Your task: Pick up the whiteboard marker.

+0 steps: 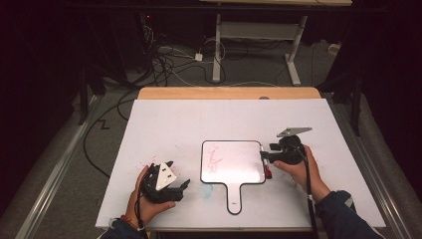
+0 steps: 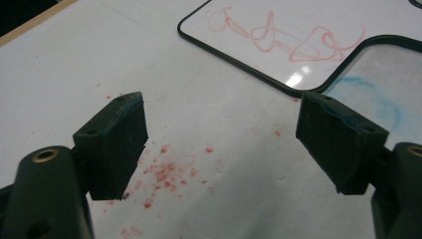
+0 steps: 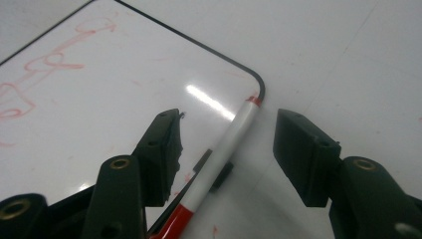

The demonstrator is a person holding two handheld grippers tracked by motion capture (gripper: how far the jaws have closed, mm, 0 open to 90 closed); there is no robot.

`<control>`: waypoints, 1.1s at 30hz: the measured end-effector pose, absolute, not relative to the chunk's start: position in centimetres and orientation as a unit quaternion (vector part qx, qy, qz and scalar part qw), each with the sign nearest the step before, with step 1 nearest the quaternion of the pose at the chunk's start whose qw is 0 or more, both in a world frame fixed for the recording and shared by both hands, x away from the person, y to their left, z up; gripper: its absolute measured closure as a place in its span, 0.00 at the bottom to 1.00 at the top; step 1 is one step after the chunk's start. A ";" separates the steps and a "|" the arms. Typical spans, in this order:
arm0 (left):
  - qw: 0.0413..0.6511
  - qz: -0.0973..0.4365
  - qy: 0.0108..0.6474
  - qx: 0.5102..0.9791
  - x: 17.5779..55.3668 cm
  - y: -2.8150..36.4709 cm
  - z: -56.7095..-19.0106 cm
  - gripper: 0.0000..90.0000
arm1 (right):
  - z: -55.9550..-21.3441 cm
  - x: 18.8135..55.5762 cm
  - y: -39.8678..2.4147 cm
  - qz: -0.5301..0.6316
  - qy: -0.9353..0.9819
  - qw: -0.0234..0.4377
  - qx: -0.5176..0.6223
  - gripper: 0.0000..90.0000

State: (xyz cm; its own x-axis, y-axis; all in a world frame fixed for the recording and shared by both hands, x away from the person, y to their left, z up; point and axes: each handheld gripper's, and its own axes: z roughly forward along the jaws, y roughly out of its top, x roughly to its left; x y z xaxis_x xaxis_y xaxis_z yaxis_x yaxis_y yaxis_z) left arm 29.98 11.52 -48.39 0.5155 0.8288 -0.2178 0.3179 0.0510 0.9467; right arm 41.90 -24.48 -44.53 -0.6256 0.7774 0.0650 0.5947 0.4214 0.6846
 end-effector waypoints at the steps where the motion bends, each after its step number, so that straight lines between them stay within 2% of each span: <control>1: 0.576 0.222 0.439 0.652 30.0 11.5 -48.4 0.21 | -44.8 42.2 -24.4 0.343 0.832 0.128 0.417 0.53; 4: 0.575 0.220 0.439 0.654 30.0 11.4 -48.4 0.21 | -45.4 42.8 -24.0 0.331 0.834 0.123 0.425 0.59; 7: 0.572 0.218 0.439 0.658 30.0 11.3 -48.5 0.21 | -45.9 43.2 -23.9 0.326 0.836 0.111 0.426 0.71; 14: 0.567 0.213 0.440 0.663 30.0 11.2 -48.7 0.21 | -46.0 43.2 -23.9 0.334 0.840 0.088 0.418 0.84; 16: 0.565 0.213 0.440 0.664 30.0 11.1 -48.8 0.20 | -45.9 43.1 -23.9 0.331 0.841 0.099 0.417 0.90; 24: 0.570 0.206 0.447 0.658 30.0 11.1 -48.5 0.20 | -45.4 42.7 -23.9 0.341 0.842 0.100 0.407 0.91; 29: 0.585 0.191 0.461 0.640 30.1 10.9 -47.9 0.20 | -44.4 42.1 -23.7 0.362 0.837 0.105 0.396 0.91; 33: 0.610 0.159 0.475 0.614 30.6 10.5 -46.6 0.21 | -43.1 41.1 -23.2 0.397 0.828 0.114 0.379 0.91</control>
State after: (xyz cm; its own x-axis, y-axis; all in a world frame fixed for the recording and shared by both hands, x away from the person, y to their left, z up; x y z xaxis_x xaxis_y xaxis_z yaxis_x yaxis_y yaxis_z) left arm 30.62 10.55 -46.64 0.4988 0.7773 -0.3834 0.3894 0.1942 0.9004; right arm 41.11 -23.24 -43.13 -0.6862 0.7185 0.1131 0.5384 0.3972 0.7432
